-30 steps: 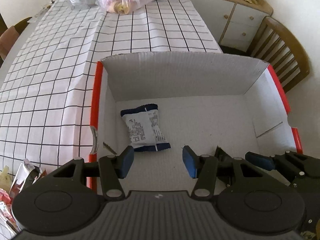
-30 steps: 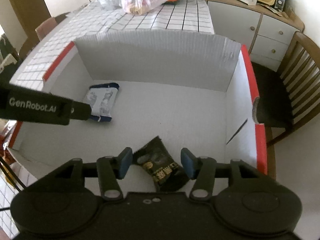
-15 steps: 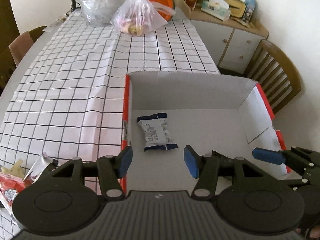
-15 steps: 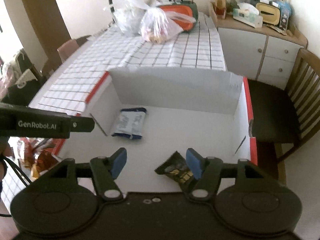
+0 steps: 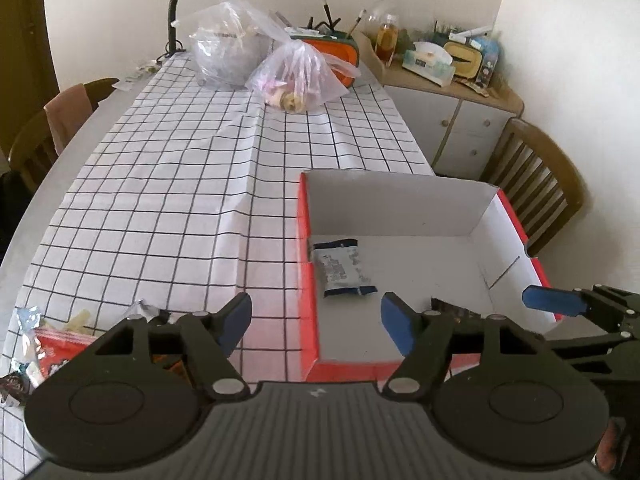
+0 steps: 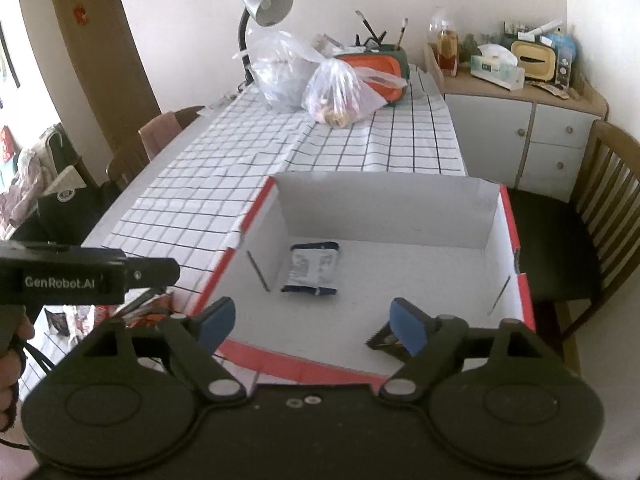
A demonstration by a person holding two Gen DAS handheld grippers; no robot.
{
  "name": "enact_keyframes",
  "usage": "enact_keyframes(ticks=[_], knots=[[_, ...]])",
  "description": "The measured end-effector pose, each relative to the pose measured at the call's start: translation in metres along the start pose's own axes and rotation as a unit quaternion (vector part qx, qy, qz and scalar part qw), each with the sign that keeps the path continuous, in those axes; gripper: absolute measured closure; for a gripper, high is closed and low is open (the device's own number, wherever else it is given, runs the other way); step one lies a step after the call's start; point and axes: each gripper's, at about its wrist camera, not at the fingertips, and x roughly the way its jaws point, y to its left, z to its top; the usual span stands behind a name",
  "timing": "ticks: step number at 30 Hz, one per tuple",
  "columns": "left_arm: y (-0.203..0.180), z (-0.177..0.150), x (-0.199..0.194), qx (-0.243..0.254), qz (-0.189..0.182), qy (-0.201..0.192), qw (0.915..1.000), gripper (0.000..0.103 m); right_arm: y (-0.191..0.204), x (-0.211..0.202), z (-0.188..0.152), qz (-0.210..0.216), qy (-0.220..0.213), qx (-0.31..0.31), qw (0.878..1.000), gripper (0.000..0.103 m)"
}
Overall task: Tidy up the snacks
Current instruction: 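Move both tools back from the box to the snack pile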
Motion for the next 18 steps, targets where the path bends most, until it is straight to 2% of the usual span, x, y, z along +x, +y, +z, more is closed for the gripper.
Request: enact_keyframes(ticks=[4, 10, 14, 18], knots=[[0.022, -0.011, -0.015, -0.008, -0.001, -0.010, 0.9999, 0.029, 0.025, -0.008, -0.007, 0.001, -0.017, -0.009, 1.000, 0.008], [0.064, -0.026, -0.038, -0.016, -0.008, -0.027, 0.9995, 0.026, 0.071, -0.015, -0.018, 0.005, -0.034, -0.029, 0.999, 0.001], [0.099, -0.038, -0.053, -0.030, -0.020, -0.029, 0.9989, 0.026, 0.103, -0.013, -0.026, 0.011, -0.038, -0.034, 0.999, 0.001], [0.133, -0.049, -0.066, -0.039, -0.010, -0.031, 0.9987, 0.025, 0.135, -0.003, -0.035, 0.014, -0.030, -0.039, 0.999, 0.001]])
